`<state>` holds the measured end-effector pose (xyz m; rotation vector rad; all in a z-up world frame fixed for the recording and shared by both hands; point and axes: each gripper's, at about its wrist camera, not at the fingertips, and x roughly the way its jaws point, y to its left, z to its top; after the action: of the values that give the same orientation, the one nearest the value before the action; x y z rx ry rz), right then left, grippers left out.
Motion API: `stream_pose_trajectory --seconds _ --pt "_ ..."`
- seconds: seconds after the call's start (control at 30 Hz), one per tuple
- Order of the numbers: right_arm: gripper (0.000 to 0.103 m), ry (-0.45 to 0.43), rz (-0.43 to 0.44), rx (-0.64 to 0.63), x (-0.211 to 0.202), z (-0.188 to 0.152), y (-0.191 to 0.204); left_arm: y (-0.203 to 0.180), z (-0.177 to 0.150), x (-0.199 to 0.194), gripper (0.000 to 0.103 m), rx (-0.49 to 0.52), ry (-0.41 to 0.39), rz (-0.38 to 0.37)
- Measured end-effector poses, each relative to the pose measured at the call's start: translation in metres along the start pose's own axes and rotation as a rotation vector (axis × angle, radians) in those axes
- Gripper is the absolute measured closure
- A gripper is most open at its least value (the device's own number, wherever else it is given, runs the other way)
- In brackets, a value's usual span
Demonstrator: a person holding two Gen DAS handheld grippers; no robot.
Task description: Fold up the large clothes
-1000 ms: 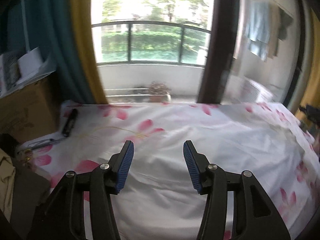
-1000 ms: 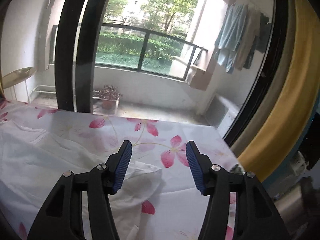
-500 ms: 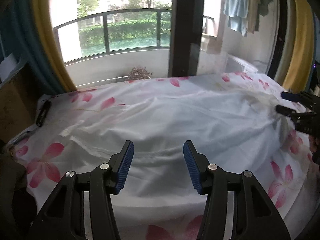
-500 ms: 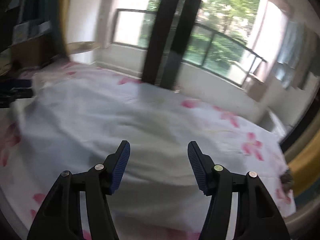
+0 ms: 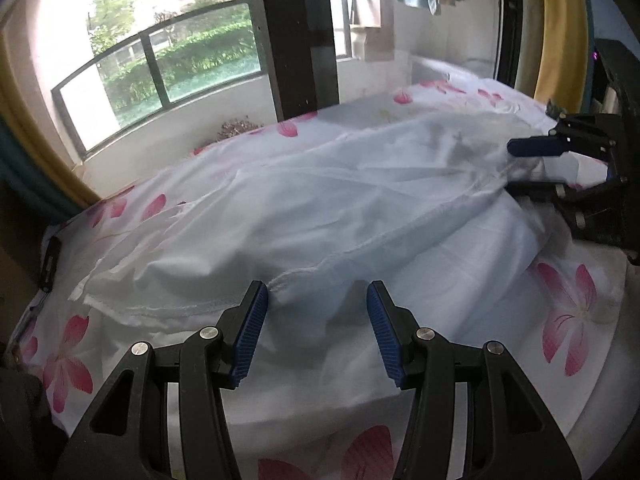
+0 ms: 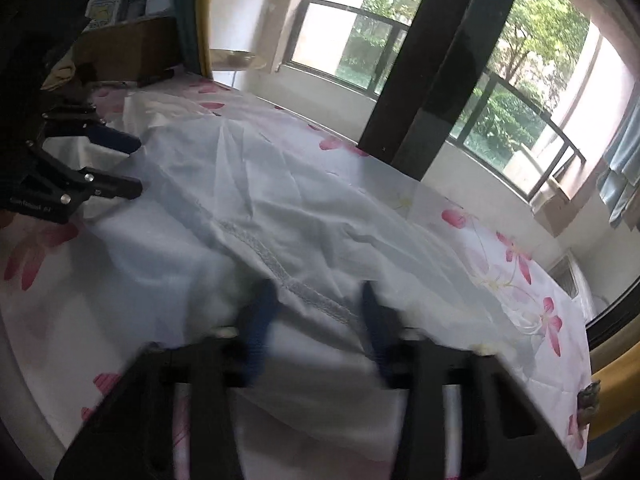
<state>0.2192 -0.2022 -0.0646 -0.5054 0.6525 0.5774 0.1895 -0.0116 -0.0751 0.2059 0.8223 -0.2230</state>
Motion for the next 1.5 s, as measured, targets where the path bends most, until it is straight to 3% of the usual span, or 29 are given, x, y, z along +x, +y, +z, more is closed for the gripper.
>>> stream_pose_trajectory --seconds 0.07,0.13,0.5,0.63,0.7,0.73,0.8,0.83,0.87,1.2,1.3,1.43,1.5 --pt "0.098 0.005 -0.003 0.013 0.003 0.004 -0.005 0.001 0.003 0.003 0.048 0.007 0.014 -0.001" --pt "0.1 -0.003 0.0 0.019 0.002 0.007 -0.008 0.002 0.008 0.005 0.048 0.014 0.016 0.004" --pt "0.102 -0.034 -0.033 0.066 0.014 0.038 -0.038 0.018 0.03 0.019 0.048 0.016 0.008 0.032" --pt "0.102 -0.035 0.014 0.037 0.008 0.04 -0.03 0.021 0.032 0.019 0.048 0.007 0.004 0.008" --pt "0.102 -0.019 0.036 0.012 0.006 0.036 -0.021 0.021 0.03 0.013 0.048 -0.005 -0.003 -0.047" --pt "0.1 -0.012 0.037 0.009 0.006 0.034 -0.02 0.021 0.028 0.01 0.048 -0.014 -0.005 -0.081" --pt "0.083 0.007 0.051 0.005 0.005 0.026 -0.017 0.02 0.025 0.008 0.048 -0.015 -0.002 -0.113" --pt "0.052 0.014 0.06 0.009 0.005 0.023 -0.017 0.019 0.024 0.008 0.048 -0.011 0.0 -0.122" --pt "0.031 0.016 0.071 0.021 0.003 0.019 -0.018 0.018 0.023 0.008 0.048 -0.005 -0.002 -0.128" --pt "0.031 0.016 0.089 -0.032 -0.006 0.005 -0.011 0.005 0.021 -0.002 0.048 0.019 -0.036 -0.178" --pt "0.046 0.039 0.08 -0.043 0.002 0.002 -0.007 -0.004 0.016 0.011 0.048 0.046 0.017 -0.123" --pt "0.085 0.049 0.064 -0.003 0.01 0.005 -0.01 -0.007 0.016 0.02 0.048 0.032 0.03 -0.093" --pt "0.094 0.036 0.065 0.01 0.009 0.007 -0.012 -0.008 0.017 0.021 0.048 0.035 0.019 -0.099"
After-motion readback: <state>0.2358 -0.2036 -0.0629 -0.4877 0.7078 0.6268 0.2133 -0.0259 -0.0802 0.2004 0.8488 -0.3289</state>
